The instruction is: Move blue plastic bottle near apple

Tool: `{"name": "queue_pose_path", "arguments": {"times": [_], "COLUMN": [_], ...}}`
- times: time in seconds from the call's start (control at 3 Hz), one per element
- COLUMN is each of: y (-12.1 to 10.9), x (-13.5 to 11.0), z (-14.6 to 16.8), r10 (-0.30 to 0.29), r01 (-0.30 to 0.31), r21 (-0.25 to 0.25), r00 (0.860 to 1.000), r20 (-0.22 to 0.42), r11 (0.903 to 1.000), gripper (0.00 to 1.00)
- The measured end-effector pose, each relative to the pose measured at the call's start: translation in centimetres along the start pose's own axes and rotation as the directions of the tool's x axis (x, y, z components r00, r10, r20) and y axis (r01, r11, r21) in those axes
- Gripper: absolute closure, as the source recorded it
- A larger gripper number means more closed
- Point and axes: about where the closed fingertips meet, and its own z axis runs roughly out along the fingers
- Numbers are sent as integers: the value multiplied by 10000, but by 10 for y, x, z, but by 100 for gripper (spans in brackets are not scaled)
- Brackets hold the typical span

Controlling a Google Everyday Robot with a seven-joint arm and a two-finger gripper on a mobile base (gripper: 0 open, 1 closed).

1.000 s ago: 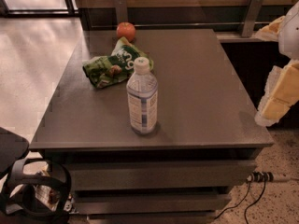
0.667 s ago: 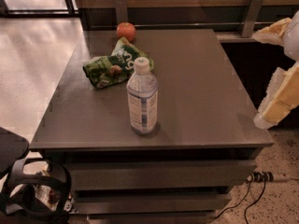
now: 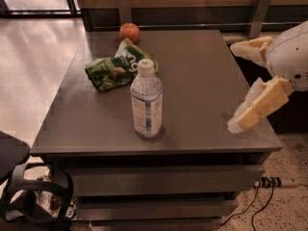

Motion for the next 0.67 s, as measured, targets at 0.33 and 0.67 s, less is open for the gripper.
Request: {"name": "queue_pose_path", "arguments": {"times": [0.33, 0.67], "y": [-2, -6], "x": [-11, -25], "z": [26, 65], "r10": [83, 237], "r01": [-35, -13], "r21": [-286, -636], "r00": [9860, 9352], "r20": [1663, 3532], "r11": [9996, 9980], "gripper": [0, 0]}}
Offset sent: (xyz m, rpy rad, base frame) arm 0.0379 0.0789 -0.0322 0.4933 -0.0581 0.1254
